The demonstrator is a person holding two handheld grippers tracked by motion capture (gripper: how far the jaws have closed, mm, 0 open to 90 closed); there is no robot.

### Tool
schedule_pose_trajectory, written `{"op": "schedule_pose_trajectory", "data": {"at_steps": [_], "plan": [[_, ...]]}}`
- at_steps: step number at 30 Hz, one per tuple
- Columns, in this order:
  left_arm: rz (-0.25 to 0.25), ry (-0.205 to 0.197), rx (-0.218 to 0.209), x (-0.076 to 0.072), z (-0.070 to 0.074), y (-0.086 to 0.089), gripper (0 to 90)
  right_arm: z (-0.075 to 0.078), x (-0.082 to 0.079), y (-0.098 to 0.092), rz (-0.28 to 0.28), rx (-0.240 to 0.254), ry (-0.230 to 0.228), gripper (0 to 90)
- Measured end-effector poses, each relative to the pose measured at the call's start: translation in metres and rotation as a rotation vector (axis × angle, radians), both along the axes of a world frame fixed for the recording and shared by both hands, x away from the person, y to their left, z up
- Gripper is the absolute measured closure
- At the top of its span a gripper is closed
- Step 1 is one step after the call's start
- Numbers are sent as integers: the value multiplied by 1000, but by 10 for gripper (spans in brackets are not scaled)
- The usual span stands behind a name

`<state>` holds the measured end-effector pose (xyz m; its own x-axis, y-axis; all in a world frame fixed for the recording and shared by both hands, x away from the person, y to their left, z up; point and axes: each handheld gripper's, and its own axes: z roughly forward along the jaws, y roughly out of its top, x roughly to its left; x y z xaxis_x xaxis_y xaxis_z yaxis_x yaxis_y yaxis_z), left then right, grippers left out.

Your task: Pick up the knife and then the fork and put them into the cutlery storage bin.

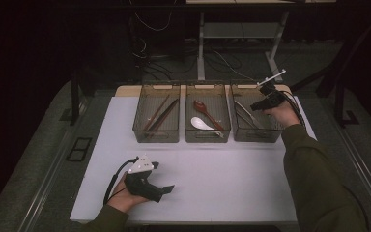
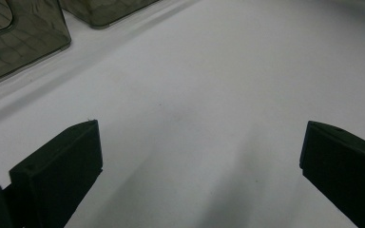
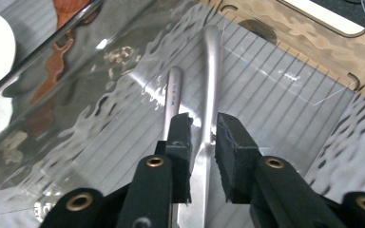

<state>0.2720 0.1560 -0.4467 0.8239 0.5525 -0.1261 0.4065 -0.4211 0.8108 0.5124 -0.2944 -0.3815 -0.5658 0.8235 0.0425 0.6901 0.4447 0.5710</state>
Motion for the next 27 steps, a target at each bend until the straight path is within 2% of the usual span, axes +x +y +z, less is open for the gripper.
{"op": "schedule_pose_trajectory", "data": {"at_steps": [2, 8, 11, 13, 16, 22, 27], "plan": [[-1, 0, 1, 0, 0, 0, 0, 1, -1, -2, -2, 19, -5, 680], [1, 2, 0, 1, 0, 0, 0, 5, -8, -9, -16, 118, -24, 510], [3, 0, 1, 0, 1, 1, 0, 5, -14, -10, -8, 150, -40, 464], [4, 1, 2, 0, 1, 3, 0, 5, -19, -9, 6, 156, -45, 448], [7, -6, -2, 0, 1, 4, 0, 4, -28, -8, 5, 150, -78, 390], [9, -11, -19, 1, 2, 6, 0, 10, -46, -8, 19, 206, -129, 290], [7, -11, -18, 2, 2, 6, 0, 14, -62, -5, 44, 221, -175, 216]]}}
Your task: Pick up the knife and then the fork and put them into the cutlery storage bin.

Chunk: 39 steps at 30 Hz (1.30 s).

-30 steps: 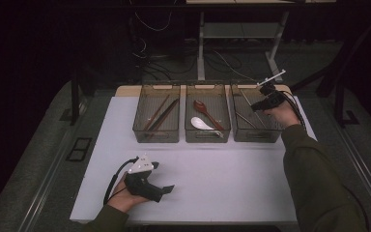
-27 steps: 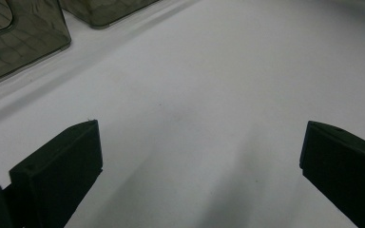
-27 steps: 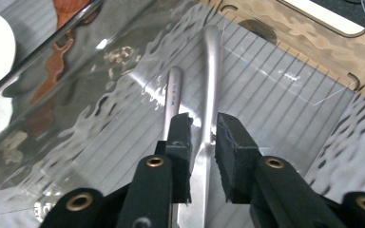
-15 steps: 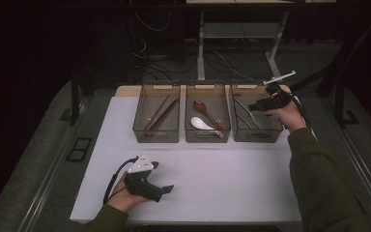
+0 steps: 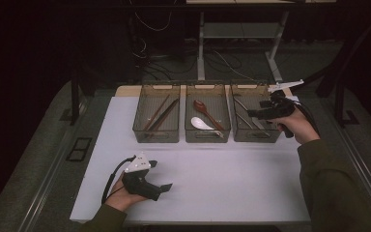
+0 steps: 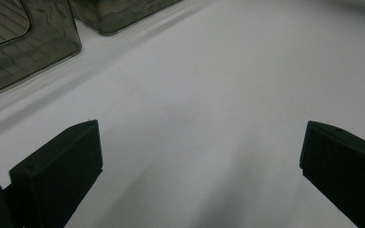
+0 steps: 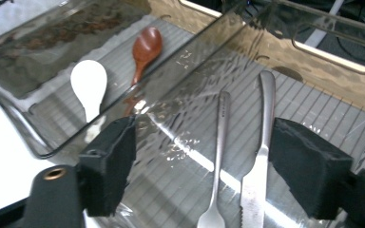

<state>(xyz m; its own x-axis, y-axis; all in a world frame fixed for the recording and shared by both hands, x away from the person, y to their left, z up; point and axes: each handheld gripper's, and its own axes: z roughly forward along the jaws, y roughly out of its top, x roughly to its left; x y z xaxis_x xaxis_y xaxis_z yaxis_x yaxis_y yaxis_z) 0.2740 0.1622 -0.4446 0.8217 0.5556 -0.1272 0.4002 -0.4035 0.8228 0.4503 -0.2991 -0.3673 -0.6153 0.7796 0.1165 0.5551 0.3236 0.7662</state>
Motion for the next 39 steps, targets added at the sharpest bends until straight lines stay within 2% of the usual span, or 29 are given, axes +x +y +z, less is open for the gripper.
{"op": "schedule_pose_trajectory", "data": {"at_steps": [5, 17, 27, 39], "plan": [[1, 2, 0, -1, 0, -1, 0, 1, -18, 3, 36, 7, -42, 182], [-1, 1, -6, -2, 0, -1, 0, 0, -63, 7, 100, 48, -100, 172], [-4, 4, -4, -3, 0, -2, 0, -11, -98, 11, 162, 50, -113, 172], [-4, 7, -4, -3, 0, -3, 0, -33, -136, 14, 200, 69, -118, 172]]}}
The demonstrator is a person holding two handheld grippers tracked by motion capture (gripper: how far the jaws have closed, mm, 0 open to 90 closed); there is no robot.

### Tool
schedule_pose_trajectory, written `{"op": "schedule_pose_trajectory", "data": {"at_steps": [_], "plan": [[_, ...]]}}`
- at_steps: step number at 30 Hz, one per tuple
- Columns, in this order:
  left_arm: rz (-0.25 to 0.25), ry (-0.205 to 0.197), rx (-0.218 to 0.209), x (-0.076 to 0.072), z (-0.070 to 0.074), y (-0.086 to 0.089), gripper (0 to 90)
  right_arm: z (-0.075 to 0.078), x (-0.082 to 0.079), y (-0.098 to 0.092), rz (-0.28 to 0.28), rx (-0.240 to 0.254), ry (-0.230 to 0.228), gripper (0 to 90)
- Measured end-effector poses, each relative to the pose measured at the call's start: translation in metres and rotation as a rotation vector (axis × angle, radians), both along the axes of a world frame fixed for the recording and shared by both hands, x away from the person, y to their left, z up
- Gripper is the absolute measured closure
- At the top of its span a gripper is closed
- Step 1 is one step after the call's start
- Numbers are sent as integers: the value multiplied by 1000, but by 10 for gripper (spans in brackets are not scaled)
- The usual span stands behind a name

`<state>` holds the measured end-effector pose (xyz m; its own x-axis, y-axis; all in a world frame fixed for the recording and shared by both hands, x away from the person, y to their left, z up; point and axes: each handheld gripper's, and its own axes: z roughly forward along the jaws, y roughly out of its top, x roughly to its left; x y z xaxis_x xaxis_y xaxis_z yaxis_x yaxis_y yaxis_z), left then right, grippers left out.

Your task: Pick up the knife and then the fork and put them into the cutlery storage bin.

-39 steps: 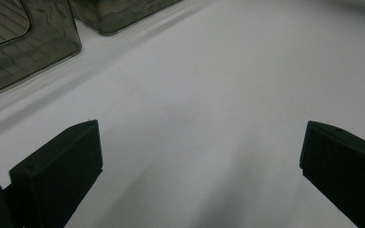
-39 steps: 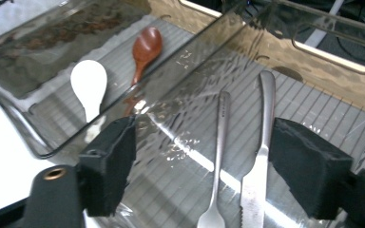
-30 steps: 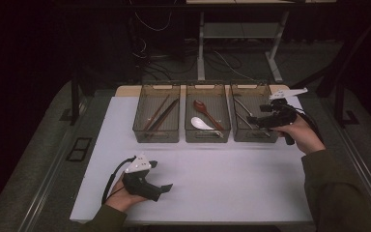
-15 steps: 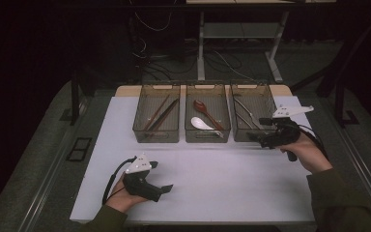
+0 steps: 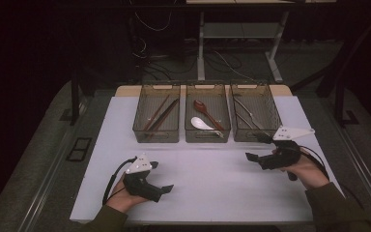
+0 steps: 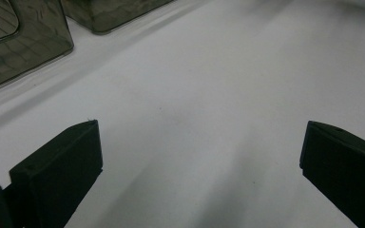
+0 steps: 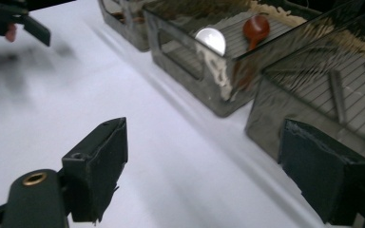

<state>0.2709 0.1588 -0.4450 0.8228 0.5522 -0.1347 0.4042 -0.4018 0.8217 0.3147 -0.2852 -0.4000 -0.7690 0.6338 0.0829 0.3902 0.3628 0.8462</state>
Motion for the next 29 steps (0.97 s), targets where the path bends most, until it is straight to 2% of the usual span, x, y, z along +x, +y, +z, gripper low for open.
{"op": "schedule_pose_trajectory", "data": {"at_steps": [8, 17, 22, 29], "plan": [[0, -3, 1, 0, 1, 1, 0, -16, -21, -2, 28, 14, 0, 172], [1, -4, 3, -1, 1, 0, 0, -34, -39, -7, 24, 15, 19, 171], [-2, -4, 6, -1, 1, 0, 0, -43, -46, -8, 35, -17, 35, 171], [-2, -4, 7, 0, 1, 0, 0, -46, -49, -8, 38, -19, 41, 171]]}}
